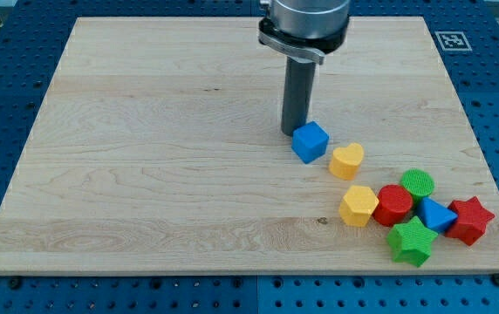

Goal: Push the cube along with the heart into the hexagon

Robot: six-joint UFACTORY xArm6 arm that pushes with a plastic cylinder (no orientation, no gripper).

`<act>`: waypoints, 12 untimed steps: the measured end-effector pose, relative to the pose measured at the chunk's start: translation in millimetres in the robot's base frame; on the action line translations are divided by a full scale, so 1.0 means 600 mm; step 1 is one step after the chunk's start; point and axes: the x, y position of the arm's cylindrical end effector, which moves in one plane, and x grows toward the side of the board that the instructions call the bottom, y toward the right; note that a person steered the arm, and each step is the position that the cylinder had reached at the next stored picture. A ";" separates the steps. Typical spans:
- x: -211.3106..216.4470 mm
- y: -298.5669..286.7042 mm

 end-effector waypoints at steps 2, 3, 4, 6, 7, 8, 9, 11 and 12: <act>0.074 -0.027; 0.109 -0.039; 0.109 -0.094; 0.003 -0.149; 0.000 -0.116; 0.001 -0.074; 0.014 -0.031; 0.049 0.030; 0.054 0.032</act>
